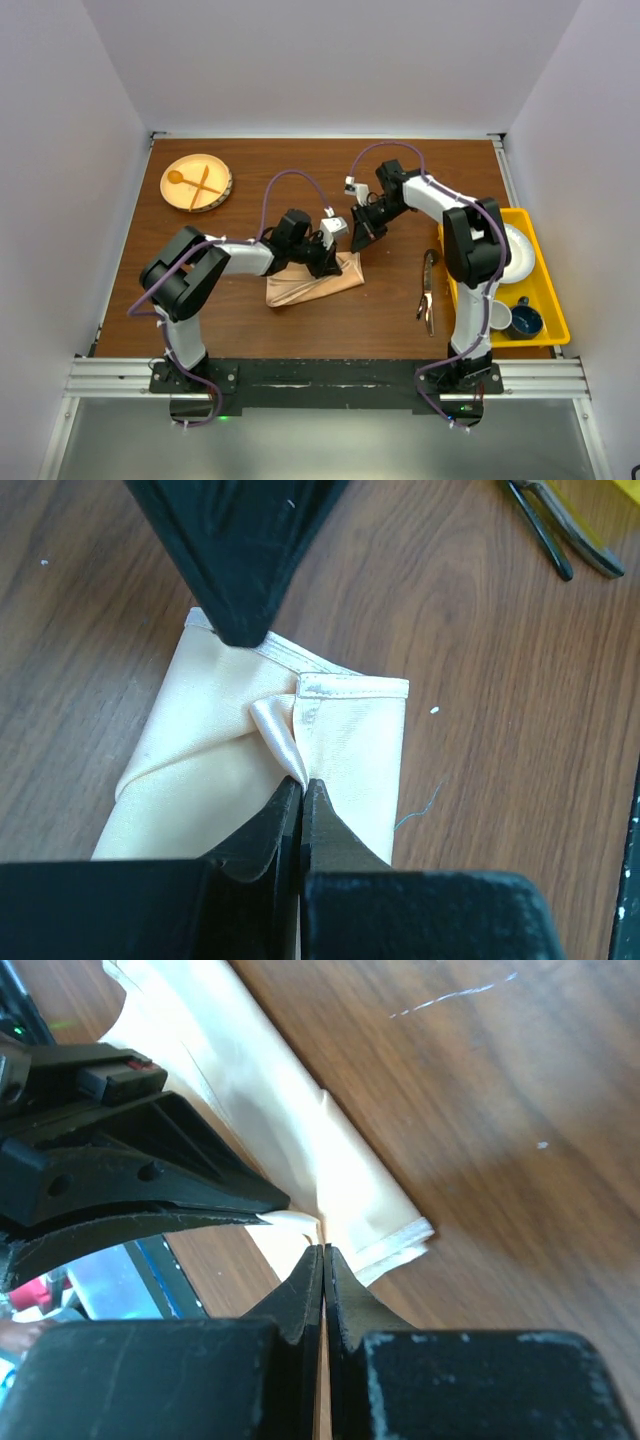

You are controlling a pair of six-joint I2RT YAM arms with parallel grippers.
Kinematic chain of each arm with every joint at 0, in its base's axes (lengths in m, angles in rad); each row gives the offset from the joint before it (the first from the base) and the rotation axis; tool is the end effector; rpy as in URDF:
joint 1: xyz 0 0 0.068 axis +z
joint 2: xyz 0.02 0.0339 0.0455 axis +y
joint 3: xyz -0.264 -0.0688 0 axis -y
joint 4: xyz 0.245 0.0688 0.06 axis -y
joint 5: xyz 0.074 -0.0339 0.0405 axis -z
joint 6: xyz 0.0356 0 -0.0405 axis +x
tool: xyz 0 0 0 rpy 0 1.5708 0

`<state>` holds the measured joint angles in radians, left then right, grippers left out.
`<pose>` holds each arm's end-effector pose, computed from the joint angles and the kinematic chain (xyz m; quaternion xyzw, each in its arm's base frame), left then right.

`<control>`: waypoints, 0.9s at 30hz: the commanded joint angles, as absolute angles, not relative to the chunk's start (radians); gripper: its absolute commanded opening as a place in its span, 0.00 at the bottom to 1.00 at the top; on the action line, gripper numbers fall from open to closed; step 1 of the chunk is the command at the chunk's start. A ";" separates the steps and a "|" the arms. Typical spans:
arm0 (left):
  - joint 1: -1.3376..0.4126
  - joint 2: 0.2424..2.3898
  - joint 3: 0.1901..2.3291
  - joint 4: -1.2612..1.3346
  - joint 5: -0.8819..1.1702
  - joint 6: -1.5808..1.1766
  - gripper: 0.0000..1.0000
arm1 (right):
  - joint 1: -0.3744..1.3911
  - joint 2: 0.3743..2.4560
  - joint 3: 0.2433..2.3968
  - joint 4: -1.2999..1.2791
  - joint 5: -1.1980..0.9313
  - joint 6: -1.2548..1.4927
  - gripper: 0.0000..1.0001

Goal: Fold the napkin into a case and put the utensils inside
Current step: Stuff the top corner of the smaller-rectangle-folded napkin into the folded napkin.

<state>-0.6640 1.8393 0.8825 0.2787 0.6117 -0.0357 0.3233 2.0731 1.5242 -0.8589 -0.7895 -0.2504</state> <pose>0.2714 -0.2383 0.1377 0.3894 0.7779 -0.3962 0.2936 0.3746 0.1522 0.1705 -0.2903 0.8736 0.3858 0.0611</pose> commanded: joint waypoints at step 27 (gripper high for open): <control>-0.611 1.871 0.769 0.488 0.698 -0.367 0.00 | 0.522 1.654 1.036 -0.264 -0.417 -0.247 0.09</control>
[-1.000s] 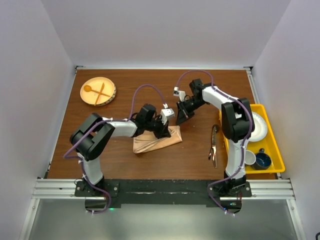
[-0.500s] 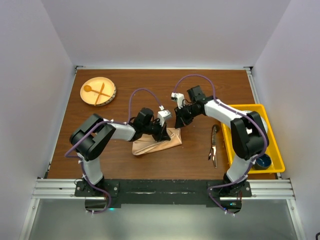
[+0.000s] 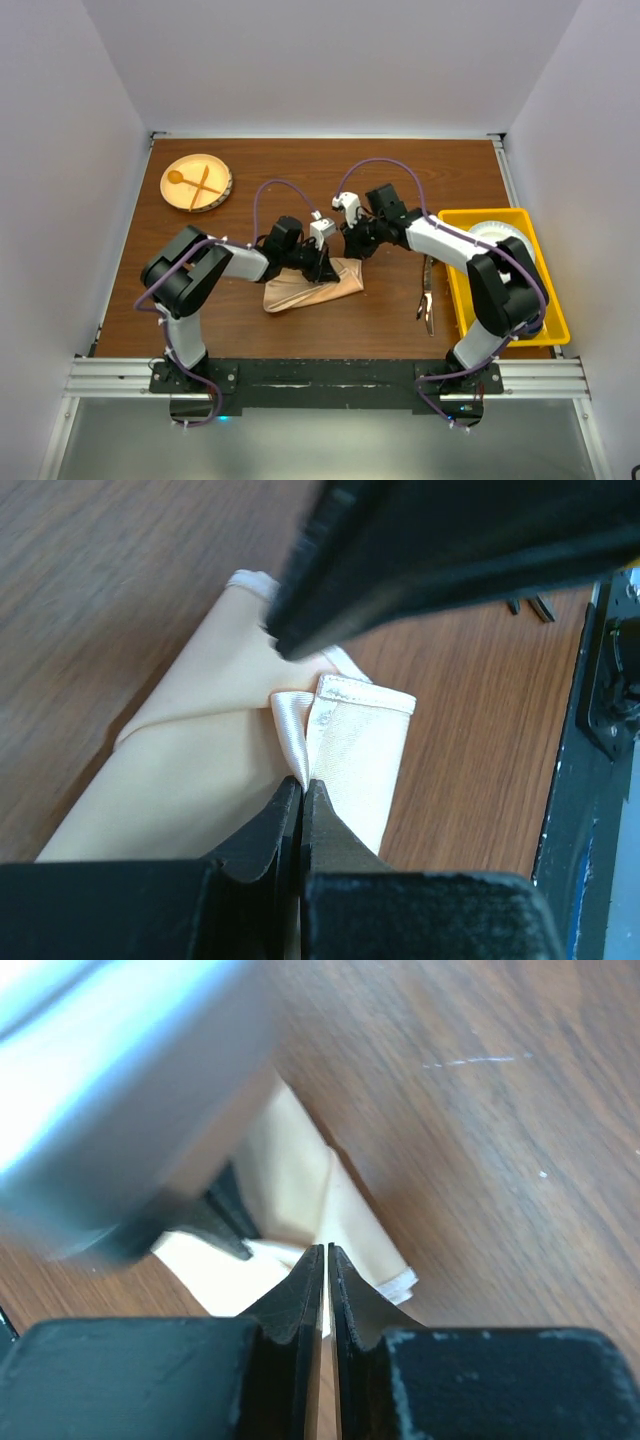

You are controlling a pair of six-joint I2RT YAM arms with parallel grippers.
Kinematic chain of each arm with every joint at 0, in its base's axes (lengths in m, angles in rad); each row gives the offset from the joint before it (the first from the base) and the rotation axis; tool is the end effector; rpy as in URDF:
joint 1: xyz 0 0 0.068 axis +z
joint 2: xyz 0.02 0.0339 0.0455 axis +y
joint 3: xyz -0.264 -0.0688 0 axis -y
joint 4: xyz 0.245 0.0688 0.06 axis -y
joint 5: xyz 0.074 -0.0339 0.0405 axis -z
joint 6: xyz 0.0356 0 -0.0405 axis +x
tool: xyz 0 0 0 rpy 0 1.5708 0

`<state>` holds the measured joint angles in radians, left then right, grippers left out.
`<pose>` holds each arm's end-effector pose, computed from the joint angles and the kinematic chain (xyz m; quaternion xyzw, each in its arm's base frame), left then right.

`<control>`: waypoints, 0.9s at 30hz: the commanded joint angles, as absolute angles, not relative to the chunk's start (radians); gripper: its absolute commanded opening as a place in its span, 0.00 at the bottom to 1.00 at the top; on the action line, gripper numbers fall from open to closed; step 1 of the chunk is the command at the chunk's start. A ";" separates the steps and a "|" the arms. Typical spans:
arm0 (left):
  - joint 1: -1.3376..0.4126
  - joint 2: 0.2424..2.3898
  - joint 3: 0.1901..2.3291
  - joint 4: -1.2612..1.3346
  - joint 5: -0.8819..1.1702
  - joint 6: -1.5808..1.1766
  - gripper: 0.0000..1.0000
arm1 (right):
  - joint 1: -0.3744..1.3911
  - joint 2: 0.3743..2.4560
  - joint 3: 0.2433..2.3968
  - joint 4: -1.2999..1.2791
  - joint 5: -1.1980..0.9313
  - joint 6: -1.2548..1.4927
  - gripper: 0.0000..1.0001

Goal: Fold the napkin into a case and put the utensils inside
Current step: Stuff the top corner of the smaller-rectangle-folded napkin into the folded napkin.

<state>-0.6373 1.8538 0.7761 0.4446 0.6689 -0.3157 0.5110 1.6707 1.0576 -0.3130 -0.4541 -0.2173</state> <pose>0.2639 -0.2229 0.1193 0.2813 0.8080 -0.4560 0.2450 0.2932 0.1823 0.1996 -0.3958 0.8382 0.2564 0.2741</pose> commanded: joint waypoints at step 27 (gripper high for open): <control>-0.554 1.878 0.810 0.330 0.733 -0.477 0.00 | 0.523 1.835 1.140 -0.360 -0.308 -0.242 0.05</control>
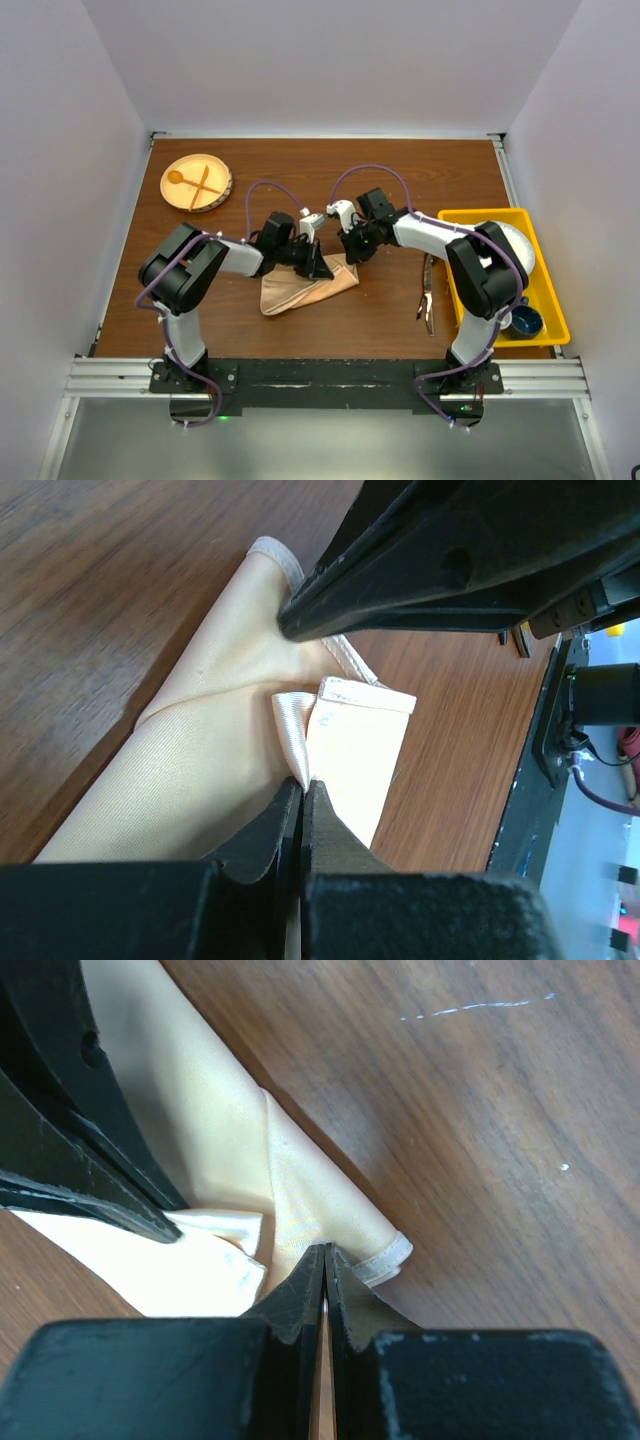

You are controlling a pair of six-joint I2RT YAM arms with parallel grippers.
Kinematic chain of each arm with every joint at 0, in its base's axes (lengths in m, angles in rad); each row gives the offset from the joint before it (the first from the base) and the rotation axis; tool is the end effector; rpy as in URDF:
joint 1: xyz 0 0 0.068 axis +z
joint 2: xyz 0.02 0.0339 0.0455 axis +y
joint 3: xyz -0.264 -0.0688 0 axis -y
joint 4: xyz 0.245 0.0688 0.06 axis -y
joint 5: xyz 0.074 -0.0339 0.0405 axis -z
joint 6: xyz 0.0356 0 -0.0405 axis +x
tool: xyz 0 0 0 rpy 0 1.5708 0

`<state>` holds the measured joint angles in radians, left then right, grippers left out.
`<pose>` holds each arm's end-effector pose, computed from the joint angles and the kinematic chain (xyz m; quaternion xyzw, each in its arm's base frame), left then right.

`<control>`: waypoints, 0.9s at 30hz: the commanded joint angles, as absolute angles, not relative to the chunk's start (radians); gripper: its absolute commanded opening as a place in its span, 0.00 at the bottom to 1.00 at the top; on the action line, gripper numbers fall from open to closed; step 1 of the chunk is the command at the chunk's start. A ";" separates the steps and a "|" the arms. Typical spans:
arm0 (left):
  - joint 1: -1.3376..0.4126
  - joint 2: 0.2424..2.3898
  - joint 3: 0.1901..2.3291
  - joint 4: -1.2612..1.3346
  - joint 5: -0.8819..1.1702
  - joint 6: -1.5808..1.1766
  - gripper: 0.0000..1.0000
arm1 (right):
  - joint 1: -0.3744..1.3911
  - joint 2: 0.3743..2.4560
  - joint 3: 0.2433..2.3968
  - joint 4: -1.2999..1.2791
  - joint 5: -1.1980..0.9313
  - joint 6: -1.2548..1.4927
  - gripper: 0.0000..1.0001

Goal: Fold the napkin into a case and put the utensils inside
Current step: Stuff the top corner of the smaller-rectangle-folded napkin into the folded napkin.

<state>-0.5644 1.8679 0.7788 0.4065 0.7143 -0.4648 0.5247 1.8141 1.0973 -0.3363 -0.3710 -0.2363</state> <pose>0.2767 -0.2028 0.1130 0.1921 0.8375 -0.4729 0.1950 0.3058 0.1919 0.1609 -0.3967 0.8646 0.2126 0.2233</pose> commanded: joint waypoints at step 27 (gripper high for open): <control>-0.535 1.965 0.853 0.279 0.739 -0.489 0.00 | 0.635 1.750 1.138 -0.331 -0.193 -0.271 0.29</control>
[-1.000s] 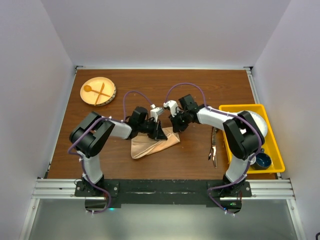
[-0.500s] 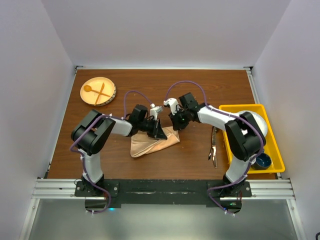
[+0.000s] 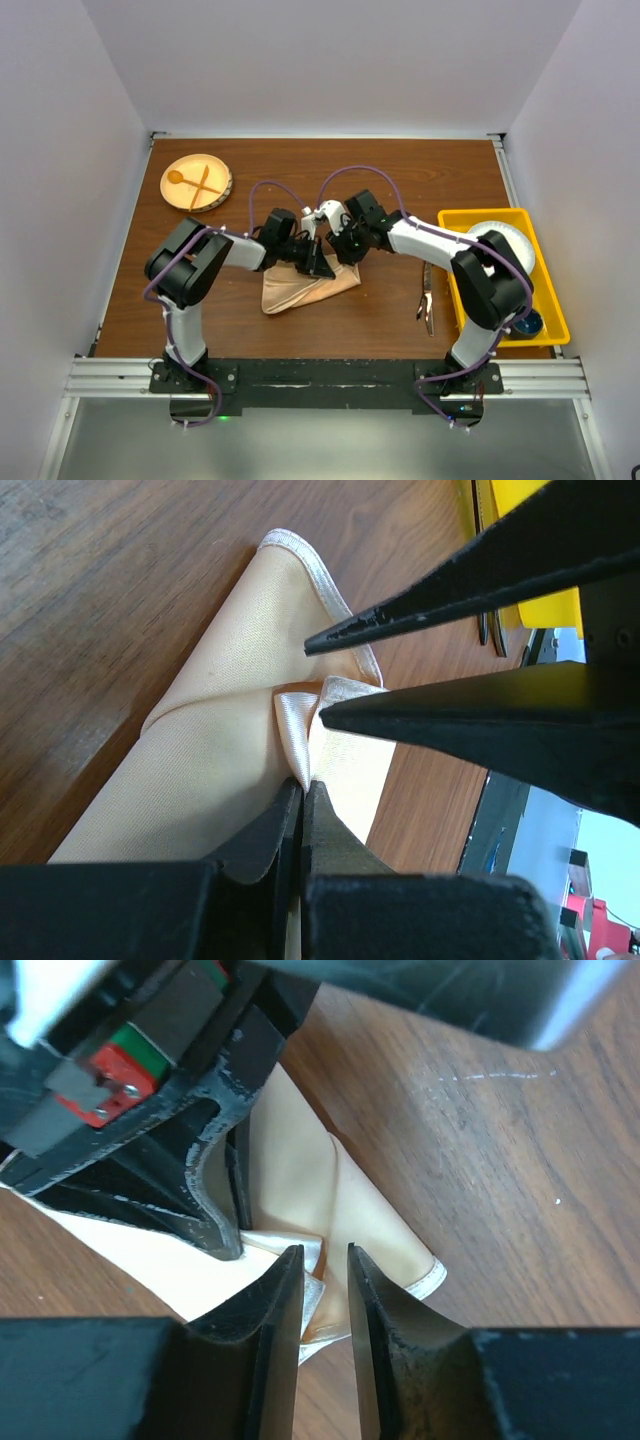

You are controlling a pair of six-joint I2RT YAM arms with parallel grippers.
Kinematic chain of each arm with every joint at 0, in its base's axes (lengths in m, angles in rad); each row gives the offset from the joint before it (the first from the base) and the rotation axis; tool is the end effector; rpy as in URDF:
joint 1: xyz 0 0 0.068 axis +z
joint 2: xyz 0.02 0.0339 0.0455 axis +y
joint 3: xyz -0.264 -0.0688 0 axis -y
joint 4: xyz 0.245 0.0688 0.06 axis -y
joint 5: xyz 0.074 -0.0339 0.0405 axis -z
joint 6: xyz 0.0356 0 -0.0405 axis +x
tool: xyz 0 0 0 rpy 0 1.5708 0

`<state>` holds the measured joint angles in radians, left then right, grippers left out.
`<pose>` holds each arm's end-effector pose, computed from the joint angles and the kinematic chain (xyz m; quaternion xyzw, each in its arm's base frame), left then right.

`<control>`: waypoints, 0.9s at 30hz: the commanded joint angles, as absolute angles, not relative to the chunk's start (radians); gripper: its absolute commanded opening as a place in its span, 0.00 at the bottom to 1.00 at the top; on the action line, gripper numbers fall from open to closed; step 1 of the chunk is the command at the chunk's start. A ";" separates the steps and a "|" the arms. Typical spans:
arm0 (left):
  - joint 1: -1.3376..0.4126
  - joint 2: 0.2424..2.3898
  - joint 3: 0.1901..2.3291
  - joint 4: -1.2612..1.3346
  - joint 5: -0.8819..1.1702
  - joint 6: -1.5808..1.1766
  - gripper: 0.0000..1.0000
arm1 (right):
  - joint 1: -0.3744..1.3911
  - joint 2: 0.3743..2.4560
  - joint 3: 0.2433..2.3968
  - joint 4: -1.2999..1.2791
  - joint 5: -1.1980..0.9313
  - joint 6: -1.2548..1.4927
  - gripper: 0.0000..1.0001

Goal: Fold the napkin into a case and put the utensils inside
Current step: Stuff the top corner of the smaller-rectangle-folded napkin into the folded napkin.

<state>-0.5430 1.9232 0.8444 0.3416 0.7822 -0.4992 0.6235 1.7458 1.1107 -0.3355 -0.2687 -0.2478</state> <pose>0.2894 -0.2040 0.1070 0.1728 0.8418 -0.4886 0.1511 0.2867 0.2179 0.1870 -0.4354 0.8416 0.1804 0.2639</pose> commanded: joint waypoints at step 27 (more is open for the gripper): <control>-0.512 1.991 0.873 0.258 0.750 -0.482 0.00 | 0.672 1.786 1.155 -0.327 -0.081 -0.238 0.00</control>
<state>-0.5282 1.9526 0.8730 0.3168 0.8219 -0.5236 0.6678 1.8072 1.1351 -0.3328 -0.0937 -0.2520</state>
